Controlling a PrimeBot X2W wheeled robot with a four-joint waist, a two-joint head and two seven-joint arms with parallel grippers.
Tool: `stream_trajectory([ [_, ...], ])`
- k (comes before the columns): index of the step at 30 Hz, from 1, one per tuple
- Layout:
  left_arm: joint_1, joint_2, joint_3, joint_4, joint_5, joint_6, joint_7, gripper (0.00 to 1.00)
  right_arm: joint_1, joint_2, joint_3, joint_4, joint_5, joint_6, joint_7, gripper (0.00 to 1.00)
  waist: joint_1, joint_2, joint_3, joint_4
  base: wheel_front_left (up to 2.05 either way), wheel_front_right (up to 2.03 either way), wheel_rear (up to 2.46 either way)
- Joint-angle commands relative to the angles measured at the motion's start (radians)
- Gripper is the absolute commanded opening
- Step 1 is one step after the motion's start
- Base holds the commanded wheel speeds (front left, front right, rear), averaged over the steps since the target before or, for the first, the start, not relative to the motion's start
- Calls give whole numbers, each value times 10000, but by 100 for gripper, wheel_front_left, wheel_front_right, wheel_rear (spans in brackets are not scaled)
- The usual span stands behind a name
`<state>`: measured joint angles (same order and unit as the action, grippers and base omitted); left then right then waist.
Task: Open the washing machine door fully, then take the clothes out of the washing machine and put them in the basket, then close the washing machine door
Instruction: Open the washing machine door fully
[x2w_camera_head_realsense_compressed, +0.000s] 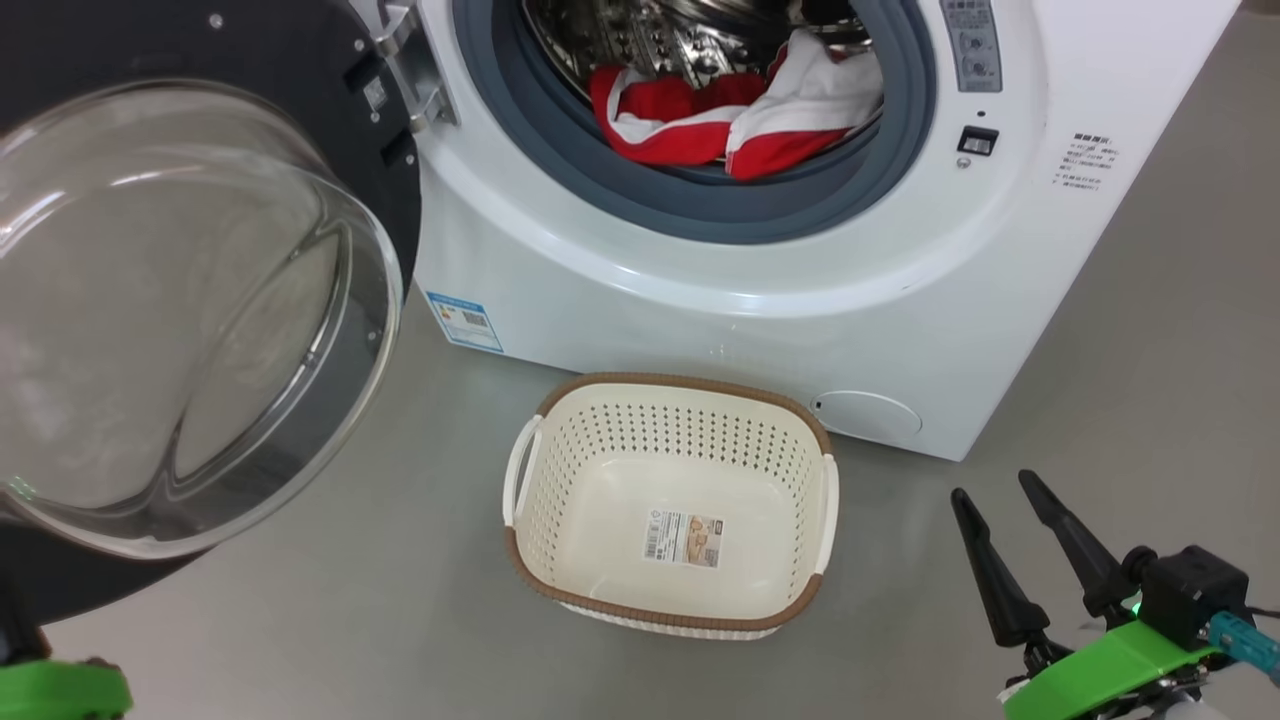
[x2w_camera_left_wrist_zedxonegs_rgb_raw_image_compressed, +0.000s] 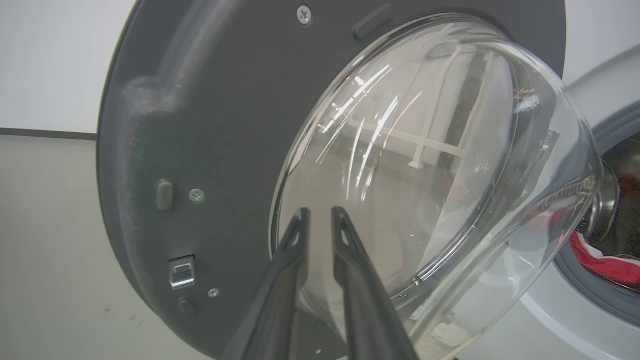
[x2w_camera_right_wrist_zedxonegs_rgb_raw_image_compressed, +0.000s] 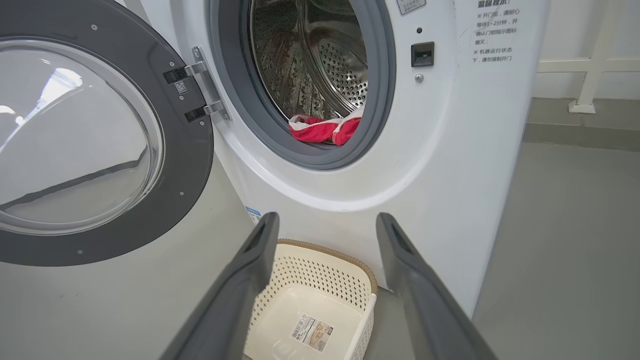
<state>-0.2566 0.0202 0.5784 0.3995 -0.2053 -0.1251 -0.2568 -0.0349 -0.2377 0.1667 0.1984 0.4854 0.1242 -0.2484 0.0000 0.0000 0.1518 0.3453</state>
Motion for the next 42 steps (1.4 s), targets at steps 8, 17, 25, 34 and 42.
stream_trajectory([
  [8, 1589, 303, -1823, -1410, -1128, -54, -49, 73, 321, 94, 48, -180, 30, 65, -134, 100, 0, 0, -477, -283, 0, 0, 0],
  [17, 2533, 301, -3281, -2163, -1414, -55, -49, 100, 609, 244, -193, -197, 17, 65, -134, 100, 0, 0, -878, -989, 0, 0, 0],
  [25, 2864, 301, -3994, -2427, -1280, -55, -49, 100, 827, 286, -399, -259, 15, 65, -134, 100, 0, 0, -1072, -1719, 0, 0, 0],
  [34, 3150, 308, -4824, -2700, -1366, -55, -49, 100, 982, 307, -805, -333, 47, 65, -134, 100, 0, 0, -1116, -2650, 0, 0, 0],
  [42, 3119, 317, -5244, -2822, -1454, -55, -49, 100, 1000, 295, -1061, -382, 17, 65, -134, 100, 0, 0, -1011, -3267, 0, 0, 0],
])
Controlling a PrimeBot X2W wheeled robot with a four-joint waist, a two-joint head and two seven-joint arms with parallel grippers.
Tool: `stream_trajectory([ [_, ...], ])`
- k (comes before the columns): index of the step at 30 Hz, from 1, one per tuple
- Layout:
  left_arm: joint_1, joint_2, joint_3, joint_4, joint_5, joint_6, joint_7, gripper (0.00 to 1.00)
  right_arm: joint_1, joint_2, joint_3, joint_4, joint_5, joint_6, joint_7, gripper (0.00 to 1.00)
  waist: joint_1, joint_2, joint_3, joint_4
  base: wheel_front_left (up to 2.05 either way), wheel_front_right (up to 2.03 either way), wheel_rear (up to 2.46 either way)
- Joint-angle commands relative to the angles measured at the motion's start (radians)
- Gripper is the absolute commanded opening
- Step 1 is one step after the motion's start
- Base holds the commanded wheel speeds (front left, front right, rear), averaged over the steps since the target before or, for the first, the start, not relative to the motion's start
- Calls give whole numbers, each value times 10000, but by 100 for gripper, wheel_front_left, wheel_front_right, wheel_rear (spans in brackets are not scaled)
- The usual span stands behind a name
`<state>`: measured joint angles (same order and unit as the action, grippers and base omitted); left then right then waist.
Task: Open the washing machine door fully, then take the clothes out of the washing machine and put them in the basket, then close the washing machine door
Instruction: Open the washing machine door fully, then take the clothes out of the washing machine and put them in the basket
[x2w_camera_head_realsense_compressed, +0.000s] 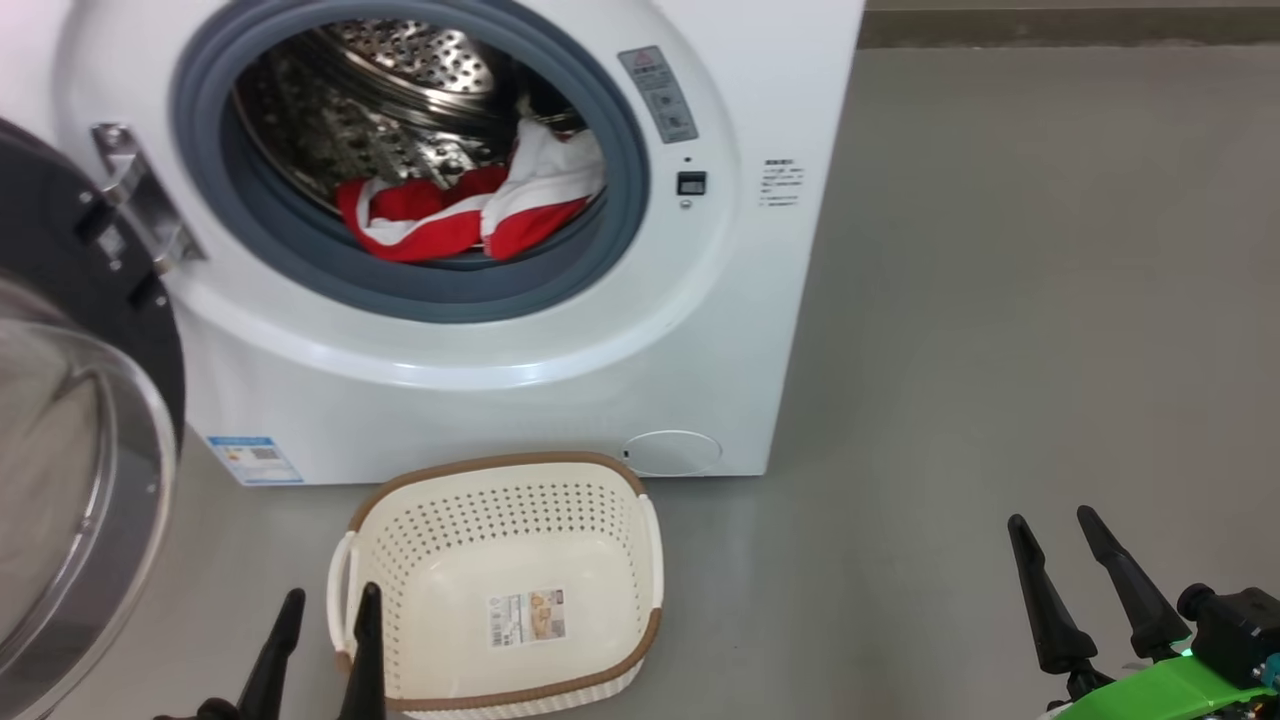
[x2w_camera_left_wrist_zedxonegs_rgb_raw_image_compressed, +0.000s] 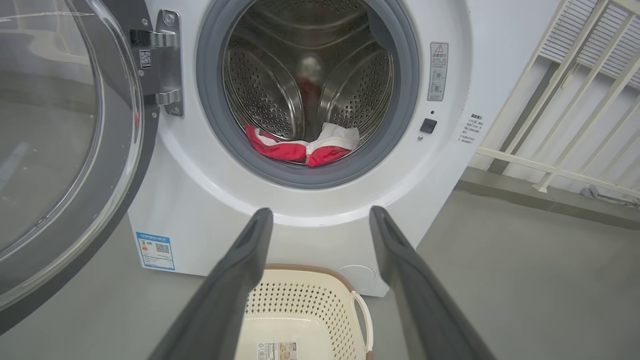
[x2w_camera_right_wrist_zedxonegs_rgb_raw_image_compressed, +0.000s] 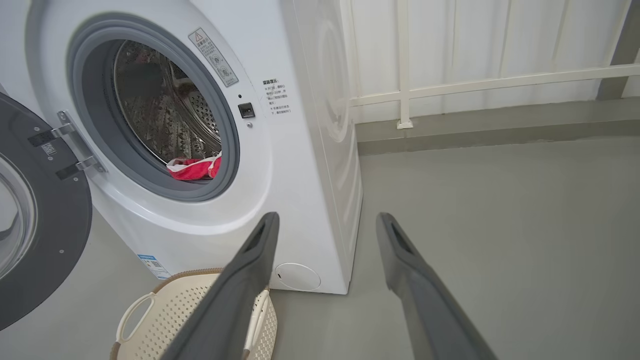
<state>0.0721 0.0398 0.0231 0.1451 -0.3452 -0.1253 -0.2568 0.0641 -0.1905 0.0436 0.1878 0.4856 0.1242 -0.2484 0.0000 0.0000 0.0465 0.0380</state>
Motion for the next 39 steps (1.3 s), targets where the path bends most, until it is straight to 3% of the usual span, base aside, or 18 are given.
stream_trajectory([
  [1, -154, 128, 244, -302, -73, -53, -49, 100, 14, -183, 139, -282, 12, 65, -134, 100, 0, 0, 52, -275, 0, 0, 0],
  [11, -213, 167, 60, -432, -147, -53, -49, 100, 148, -147, -244, -354, 23, 65, -134, 100, 0, 0, 145, -678, 0, 0, 0],
  [39, -644, 191, 415, -548, -28, -54, -49, 100, -185, -4, -283, -437, -6, 65, -134, 100, 0, 0, 574, -544, 10, -10, 0],
])
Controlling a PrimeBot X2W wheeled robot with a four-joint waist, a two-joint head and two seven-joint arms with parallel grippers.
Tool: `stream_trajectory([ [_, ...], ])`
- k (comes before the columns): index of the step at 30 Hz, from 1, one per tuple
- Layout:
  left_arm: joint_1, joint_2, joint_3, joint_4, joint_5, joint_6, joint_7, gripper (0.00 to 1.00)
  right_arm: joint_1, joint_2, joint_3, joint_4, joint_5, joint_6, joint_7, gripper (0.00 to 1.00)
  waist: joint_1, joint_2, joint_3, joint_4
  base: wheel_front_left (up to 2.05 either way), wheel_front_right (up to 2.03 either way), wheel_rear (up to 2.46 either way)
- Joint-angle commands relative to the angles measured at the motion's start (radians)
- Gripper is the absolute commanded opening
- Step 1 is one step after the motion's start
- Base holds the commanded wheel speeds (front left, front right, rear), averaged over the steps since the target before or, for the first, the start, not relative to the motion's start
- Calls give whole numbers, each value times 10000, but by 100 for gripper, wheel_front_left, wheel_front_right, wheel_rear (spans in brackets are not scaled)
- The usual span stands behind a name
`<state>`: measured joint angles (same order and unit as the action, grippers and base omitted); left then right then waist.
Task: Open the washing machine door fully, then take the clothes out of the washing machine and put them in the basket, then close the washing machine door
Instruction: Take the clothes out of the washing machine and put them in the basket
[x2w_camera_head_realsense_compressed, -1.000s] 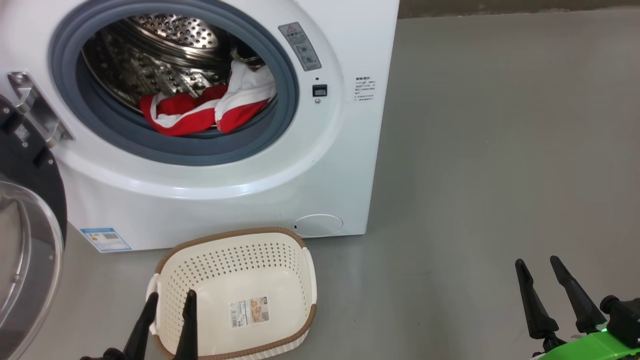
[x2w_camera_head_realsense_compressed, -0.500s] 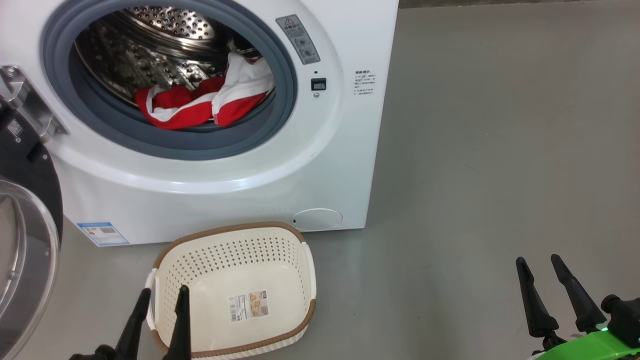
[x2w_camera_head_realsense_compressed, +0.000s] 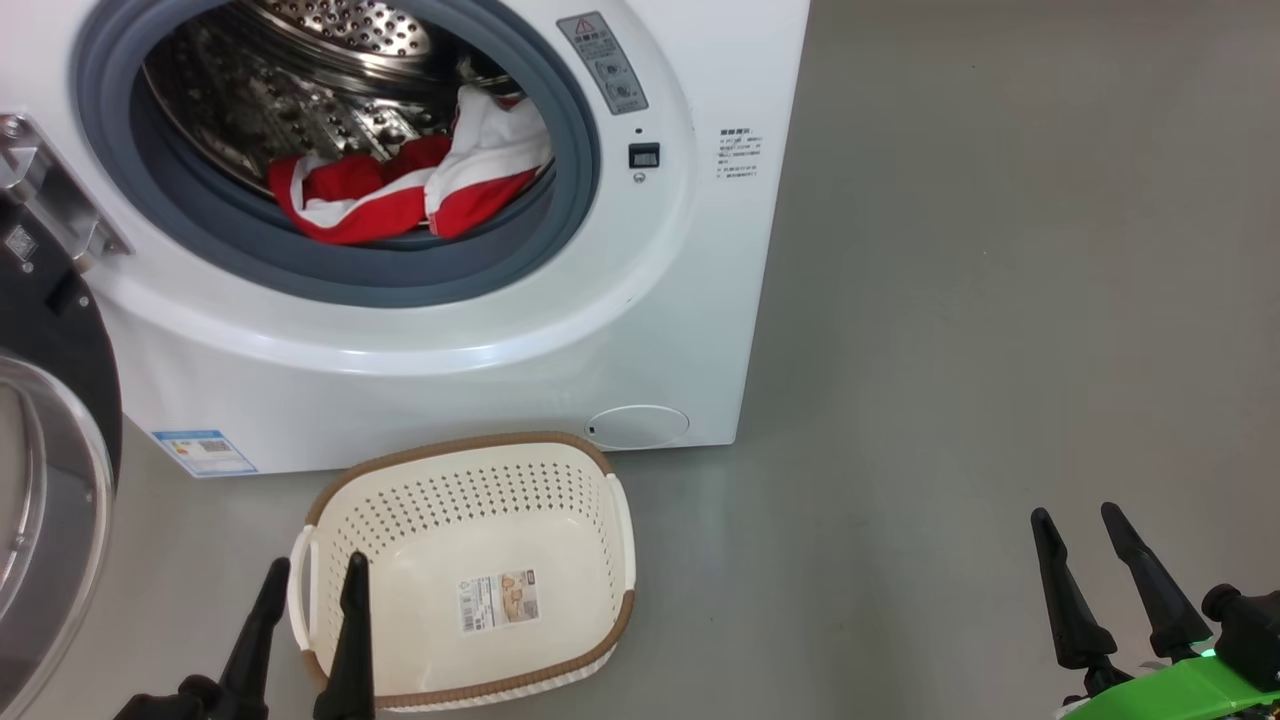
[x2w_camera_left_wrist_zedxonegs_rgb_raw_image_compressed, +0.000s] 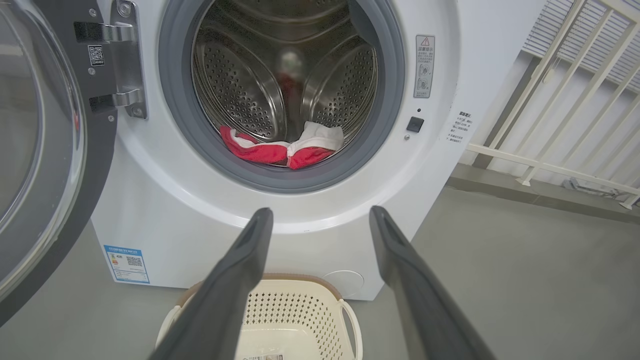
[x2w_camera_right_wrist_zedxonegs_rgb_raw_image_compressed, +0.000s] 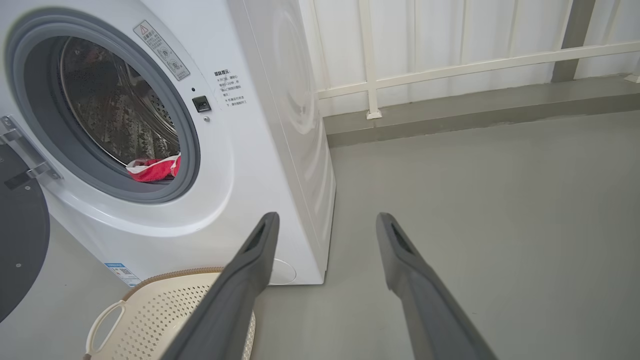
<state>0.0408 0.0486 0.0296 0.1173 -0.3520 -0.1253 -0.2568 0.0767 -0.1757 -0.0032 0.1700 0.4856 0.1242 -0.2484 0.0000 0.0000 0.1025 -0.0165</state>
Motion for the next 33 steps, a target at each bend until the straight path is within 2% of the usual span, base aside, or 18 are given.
stream_trajectory([
  [1, -345, 105, 353, -272, 37, -54, -49, 100, -324, -145, 189, -258, -4, 65, -134, 100, 0, 0, 33, 3, 86, -86, 0],
  [17, -452, 211, 222, -268, 19, -54, -49, 100, -374, -88, 278, -223, 27, 65, -134, 100, 0, 0, 99, 62, 119, -119, 0],
  [33, -466, 240, 159, -182, 232, -54, -49, 100, -384, -41, 337, -219, 31, 65, -134, 100, 0, 0, 203, 109, 12, -12, 0],
])
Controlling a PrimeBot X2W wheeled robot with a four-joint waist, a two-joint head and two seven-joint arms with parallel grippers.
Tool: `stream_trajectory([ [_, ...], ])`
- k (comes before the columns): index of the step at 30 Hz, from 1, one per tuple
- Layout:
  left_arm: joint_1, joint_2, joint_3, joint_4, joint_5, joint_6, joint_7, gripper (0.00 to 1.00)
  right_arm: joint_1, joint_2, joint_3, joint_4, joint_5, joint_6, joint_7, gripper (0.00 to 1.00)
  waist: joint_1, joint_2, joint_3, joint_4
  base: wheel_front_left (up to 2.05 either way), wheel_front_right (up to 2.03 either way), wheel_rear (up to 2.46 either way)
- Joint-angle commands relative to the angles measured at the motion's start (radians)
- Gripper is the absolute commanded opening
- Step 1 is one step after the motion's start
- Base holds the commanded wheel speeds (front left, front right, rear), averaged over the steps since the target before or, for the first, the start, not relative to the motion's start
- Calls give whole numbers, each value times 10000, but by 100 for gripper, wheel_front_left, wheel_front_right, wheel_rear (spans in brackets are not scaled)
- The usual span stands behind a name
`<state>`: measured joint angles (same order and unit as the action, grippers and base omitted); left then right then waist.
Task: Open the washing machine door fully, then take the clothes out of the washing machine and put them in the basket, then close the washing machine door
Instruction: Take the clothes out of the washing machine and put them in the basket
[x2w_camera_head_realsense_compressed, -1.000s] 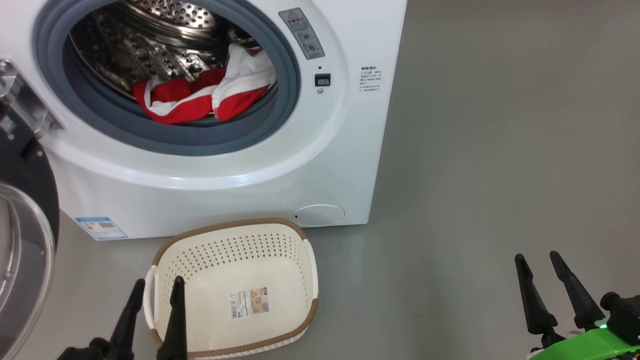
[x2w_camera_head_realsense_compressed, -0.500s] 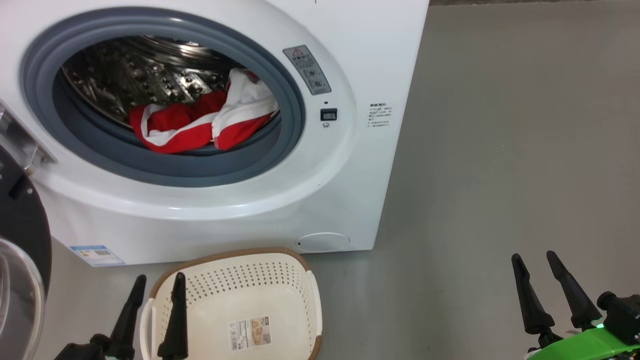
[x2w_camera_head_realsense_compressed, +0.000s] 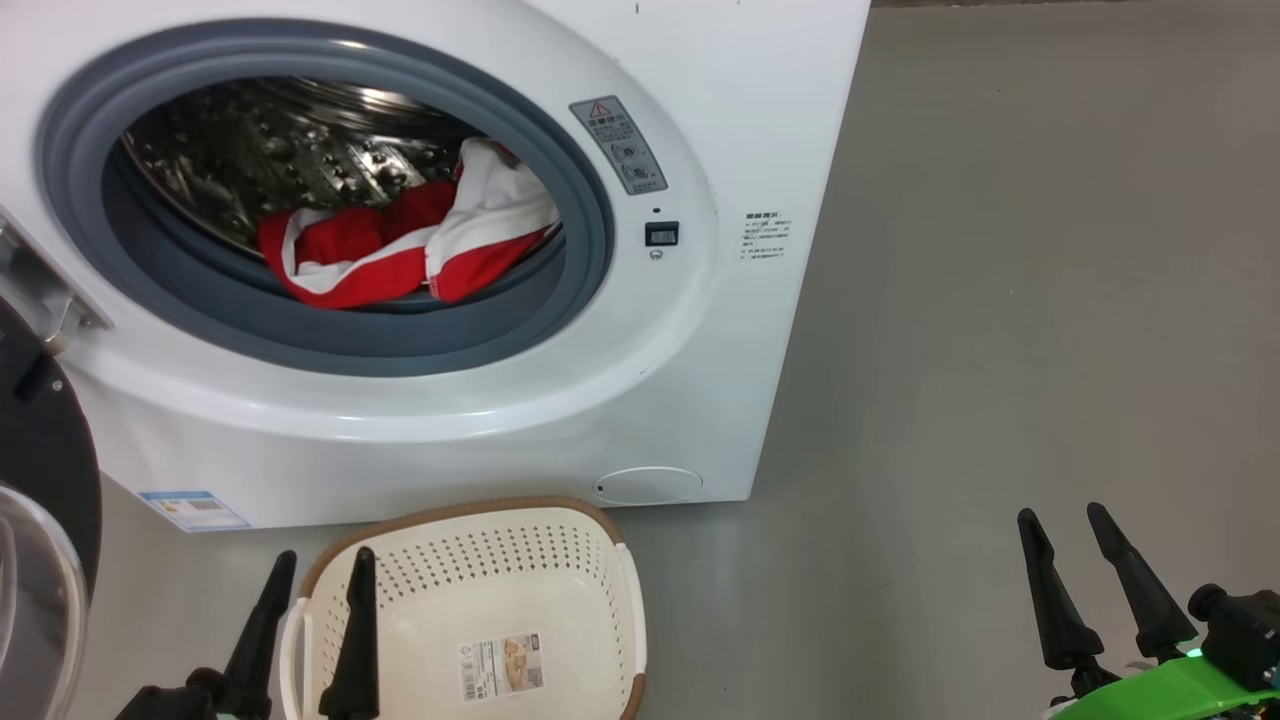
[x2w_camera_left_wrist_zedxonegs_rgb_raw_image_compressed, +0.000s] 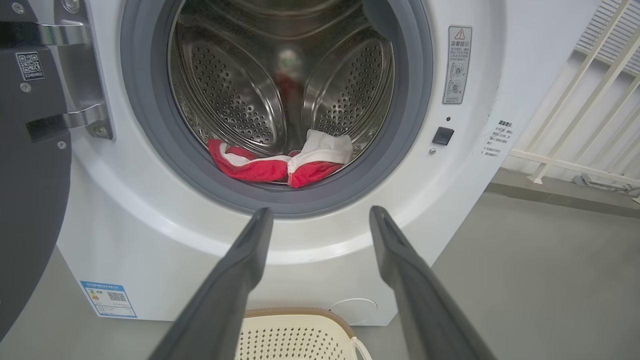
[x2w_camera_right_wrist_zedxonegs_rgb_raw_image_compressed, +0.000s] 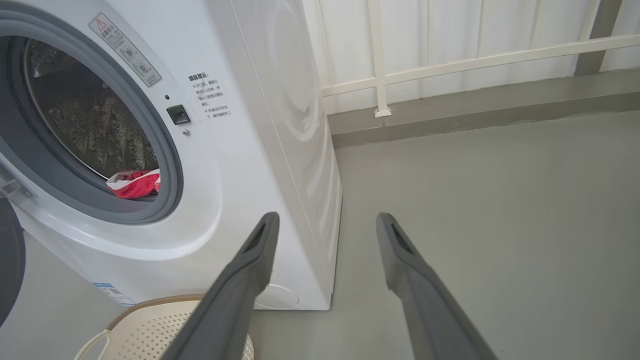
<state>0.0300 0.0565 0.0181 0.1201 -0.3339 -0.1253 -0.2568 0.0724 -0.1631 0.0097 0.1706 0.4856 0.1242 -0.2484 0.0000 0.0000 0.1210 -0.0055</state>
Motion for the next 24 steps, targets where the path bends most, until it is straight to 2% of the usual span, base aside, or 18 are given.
stream_trajectory([
  [1, -372, 162, 277, -200, 57, -54, -49, 100, -356, -163, 210, -220, 31, 65, -134, 100, 0, 0, 36, -4, 0, 0, 0],
  [12, -1348, 178, 204, 656, 251, -54, -49, 100, -689, -75, 343, -241, 51, 65, -134, 100, 0, 0, 471, -222, 0, 0, 0],
  [21, -4545, 163, 372, 3017, 1237, -54, -49, 100, -1314, -15, 483, -340, 110, 65, -134, 100, 0, 0, 1661, -669, 0, 0, 0],
  [24, -5810, 368, 230, 4253, 1529, -34, -49, 100, -1560, 34, 511, -358, 130, 65, -134, 100, 0, 0, 2121, -890, 0, 0, 0],
])
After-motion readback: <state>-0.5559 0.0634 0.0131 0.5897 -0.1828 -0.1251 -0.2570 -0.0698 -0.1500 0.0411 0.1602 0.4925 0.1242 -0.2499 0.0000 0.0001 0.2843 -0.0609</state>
